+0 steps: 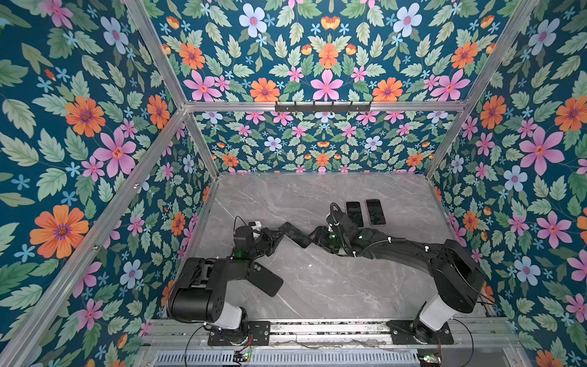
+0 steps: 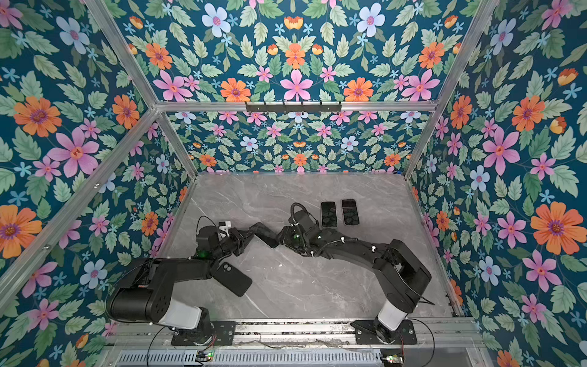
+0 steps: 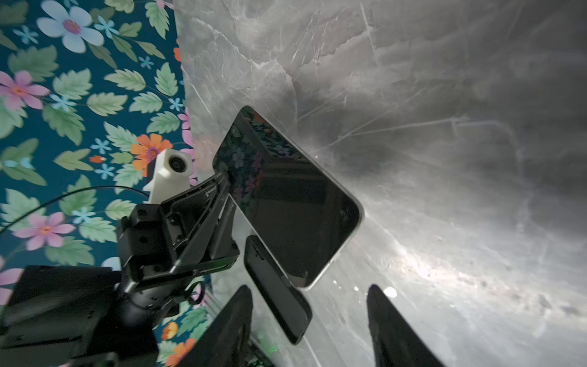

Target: Put the phone into the phone case

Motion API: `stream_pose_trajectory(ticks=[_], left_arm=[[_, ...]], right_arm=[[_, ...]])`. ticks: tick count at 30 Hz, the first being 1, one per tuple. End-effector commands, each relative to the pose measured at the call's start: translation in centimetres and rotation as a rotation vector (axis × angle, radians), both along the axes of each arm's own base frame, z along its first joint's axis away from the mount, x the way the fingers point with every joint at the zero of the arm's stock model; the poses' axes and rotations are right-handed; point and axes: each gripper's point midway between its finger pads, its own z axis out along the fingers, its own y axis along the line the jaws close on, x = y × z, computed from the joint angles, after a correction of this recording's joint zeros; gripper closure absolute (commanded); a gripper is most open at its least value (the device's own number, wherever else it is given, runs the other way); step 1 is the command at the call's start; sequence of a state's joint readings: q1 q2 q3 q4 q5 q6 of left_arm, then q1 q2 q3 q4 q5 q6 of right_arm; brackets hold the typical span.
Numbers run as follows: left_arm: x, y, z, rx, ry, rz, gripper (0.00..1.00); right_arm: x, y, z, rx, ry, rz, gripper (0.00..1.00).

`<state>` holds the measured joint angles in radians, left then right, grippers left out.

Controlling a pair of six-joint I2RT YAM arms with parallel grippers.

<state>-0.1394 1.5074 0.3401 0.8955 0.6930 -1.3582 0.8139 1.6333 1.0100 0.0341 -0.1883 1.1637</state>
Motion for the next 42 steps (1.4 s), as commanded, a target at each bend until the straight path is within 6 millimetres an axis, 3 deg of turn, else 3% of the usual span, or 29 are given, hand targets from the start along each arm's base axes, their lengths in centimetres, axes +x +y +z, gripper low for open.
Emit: stream_pose_trajectory(ticks=[1,7,14,16,17,24,42], left_arm=[[1.4,-0.3,4.3,-0.111,-0.160,0.037,1.00],[1.9,-0.2,5.3,-0.200,-0.201,0.068,1.00],[1.7,-0.2,5.6,-0.236,-0.216,0.081,1.00],[1.7,-0.3,5.8,-0.238,-0.222,0.079,1.00],[1.6,-0.4,5.9,-0.238,-0.222,0.078,1.00],[1.4,-0.6,5.9,-0.238,-0.215,0.075,1.00],[1.3,-0.6,5.1,-0.236,-0.196,0.079,1.00]], right_arm=[[1.7,1.4,4.5,0.282,-0.034,-0.068,0.41],[2.4,1.3,5.2,0.443,-0.042,-0.100,0.40],[2.7,-0.2,4.0,0.490,-0.042,-0.152,0.40],[3.0,-0.2,4.6,0.525,-0.058,-0.155,0.41],[3.2,0.0,3.2,0.513,-0.039,-0.159,0.42],[4.5,1.1,3.4,0.605,-0.057,-0.153,0.58],[4.6,0.9,3.7,0.638,-0.078,-0.160,0.88]])
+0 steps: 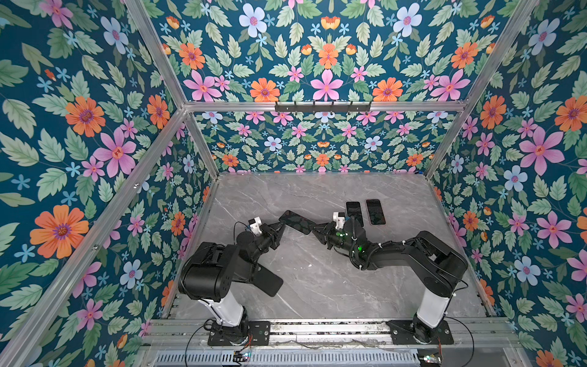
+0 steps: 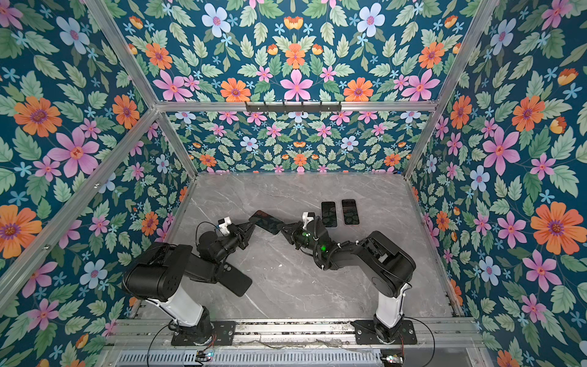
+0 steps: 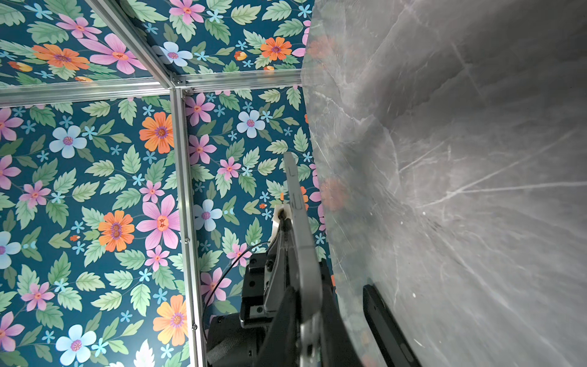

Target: Put the phone into the phone case

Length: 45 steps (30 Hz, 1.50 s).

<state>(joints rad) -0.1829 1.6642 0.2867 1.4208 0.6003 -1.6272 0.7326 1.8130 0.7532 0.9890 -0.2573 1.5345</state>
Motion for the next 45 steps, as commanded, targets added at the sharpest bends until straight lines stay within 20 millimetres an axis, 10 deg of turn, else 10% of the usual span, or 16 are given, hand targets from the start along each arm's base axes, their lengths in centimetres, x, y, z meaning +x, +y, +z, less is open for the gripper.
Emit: stream_pose_trajectory(ticks=[1,7,14,20,28,45], left_arm=[[-0.1,-0.1,1.4,-0.006,-0.066,-0.007,1.00],[-0.4,-0.1,1.0,0.020,-0.054,-0.011,0.99],[-1.3,0.3,-0.9,0.137,0.018,-0.007,0.53],[-2.4,0.5,-2.3,0.288,0.108,-0.046,0.36],[-6.9,3.1,-5.0,0.671,0.385,-0.151,0.30],[-13.9,5.6,-7.4,0.882,0.642,-0.218,0.33]], right_arm=[[0.1,0.2,2.1,0.077,-0.030,0.001,0.90],[-0.1,-0.1,2.3,0.073,-0.036,-0.003,0.94],[0.0,-0.9,1.5,0.057,-0.028,-0.004,0.96],[0.2,-2.3,0.6,0.056,-0.027,-0.002,0.99],[-0.7,-4.0,-0.7,-0.040,-0.021,0.044,1.00],[-2.8,-4.9,0.5,-0.181,-0.094,0.114,1.00]])
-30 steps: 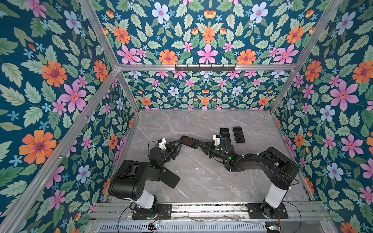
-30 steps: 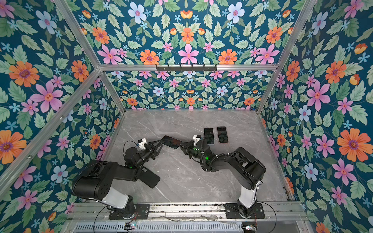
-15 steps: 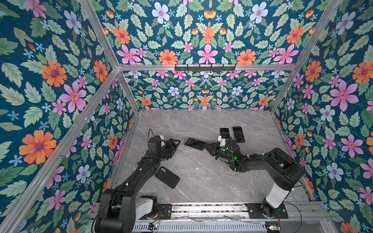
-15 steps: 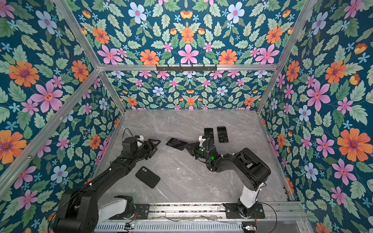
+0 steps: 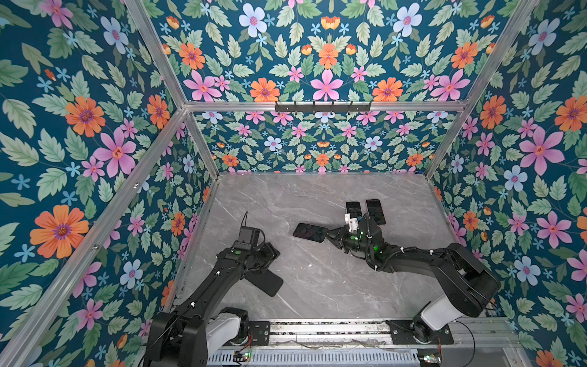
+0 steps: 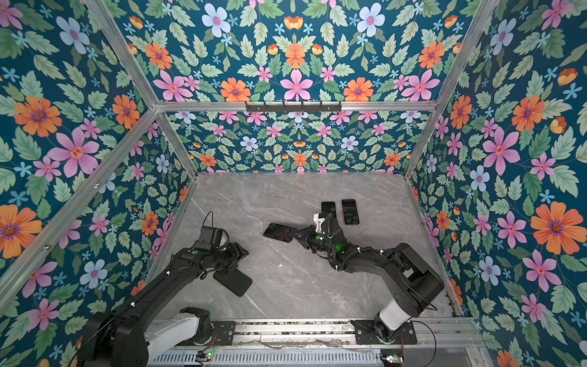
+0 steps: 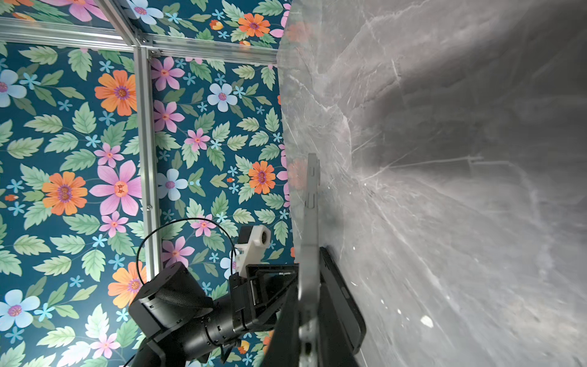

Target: Put the phone into the phone case

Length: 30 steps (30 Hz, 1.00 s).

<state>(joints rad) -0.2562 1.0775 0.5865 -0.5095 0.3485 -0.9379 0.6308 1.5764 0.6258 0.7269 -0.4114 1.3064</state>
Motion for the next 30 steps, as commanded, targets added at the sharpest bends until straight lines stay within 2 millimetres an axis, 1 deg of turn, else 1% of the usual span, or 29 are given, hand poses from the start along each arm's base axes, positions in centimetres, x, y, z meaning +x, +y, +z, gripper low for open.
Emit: stream_pose_trajectory(ticks=[1,9,12,14,16,18,24,26,30], left_arm=[[-2.3,1.3,-0.8,0.078,0.086,0.001,0.33],[-5.8,3.6,-0.5,0.170,0.164,0.026,0.30],[-7.4,4.2,-0.9,0.189,0.217,0.052,0.29],[-8.1,4.6,-1.3,0.194,0.234,0.070,0.32],[-8.7,5.0,-1.5,0.206,0.241,0.098,0.35],[-8.7,5.2,-1.8,0.206,0.230,0.115,0.38],[-9.0,4.8,-4.2,0.188,0.259,0.115,0.57],[-8.6,4.7,-4.6,0.188,0.257,0.106,0.63],[-8.4,5.0,-4.9,0.213,0.258,0.093,0.72]], right_arm=[[0.0,0.2,1.1,-0.002,-0.047,0.021,1.00],[-0.1,0.3,1.8,-0.016,-0.069,0.038,1.00],[0.0,0.5,2.0,-0.013,-0.072,0.047,1.00],[0.0,0.6,2.1,-0.015,-0.075,0.055,1.00],[0.0,0.7,2.4,-0.017,-0.080,0.060,1.00],[0.0,0.7,2.6,-0.020,-0.086,0.062,1.00],[-0.1,0.8,2.8,-0.012,-0.089,0.072,1.00],[-0.1,0.8,2.8,-0.014,-0.090,0.069,1.00],[-0.2,0.7,2.5,-0.019,-0.084,0.069,1.00]])
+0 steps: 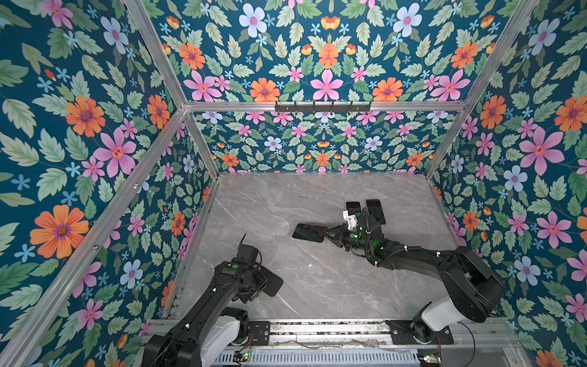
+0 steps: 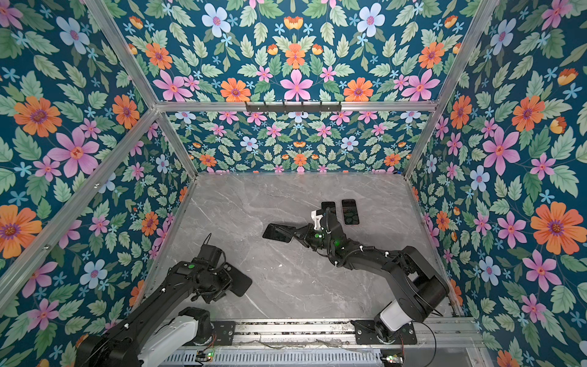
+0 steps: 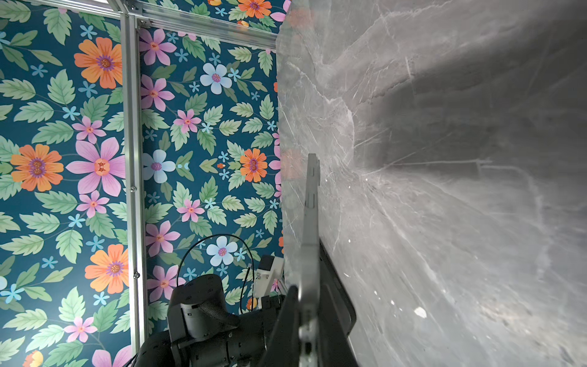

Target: Put the phone into the phone case

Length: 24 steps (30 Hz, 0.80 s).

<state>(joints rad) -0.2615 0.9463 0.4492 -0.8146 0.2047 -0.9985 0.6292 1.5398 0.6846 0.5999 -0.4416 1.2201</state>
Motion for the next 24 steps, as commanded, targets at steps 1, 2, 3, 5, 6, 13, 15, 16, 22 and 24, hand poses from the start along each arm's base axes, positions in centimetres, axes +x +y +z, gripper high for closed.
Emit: stream_pose_trajectory(ticks=[1,2,3,5,6,13,15,16,22,24], left_arm=[[0.75,0.26,-0.06,0.021,-0.026,-0.011,0.75],[0.81,0.24,-0.16,0.021,-0.026,-0.013,0.77],[0.90,0.24,-0.22,0.021,-0.029,-0.014,0.79],[0.99,0.20,-0.43,0.022,-0.025,-0.023,0.82],[0.90,0.27,-0.58,0.027,-0.017,-0.028,0.82],[1.06,0.55,-0.73,0.047,-0.012,-0.046,0.86],[1.08,0.62,-0.76,0.052,-0.010,-0.053,0.86],[1.11,0.64,-0.77,0.053,-0.009,-0.055,0.87],[1.36,0.63,-0.69,0.056,-0.015,-0.062,0.87],[1.48,0.58,-0.62,0.056,-0.019,-0.067,0.88]], right_arm=[[-0.03,0.33,1.28,0.032,-0.041,0.019,1.00],[-0.06,0.38,1.22,0.032,-0.039,0.020,1.00],[-0.03,0.36,1.15,0.031,-0.038,0.019,1.00],[-0.07,0.48,1.11,0.032,-0.036,0.022,1.00],[-0.03,0.49,1.11,0.032,-0.036,0.022,1.00],[-0.05,0.51,0.80,0.026,-0.030,0.019,1.00],[-0.10,0.60,0.80,0.027,-0.029,0.022,1.00],[-0.07,0.62,0.87,0.027,-0.031,0.022,1.00],[-0.11,0.65,0.67,0.025,-0.026,0.022,1.00],[-0.15,0.64,0.68,0.026,-0.025,0.022,1.00]])
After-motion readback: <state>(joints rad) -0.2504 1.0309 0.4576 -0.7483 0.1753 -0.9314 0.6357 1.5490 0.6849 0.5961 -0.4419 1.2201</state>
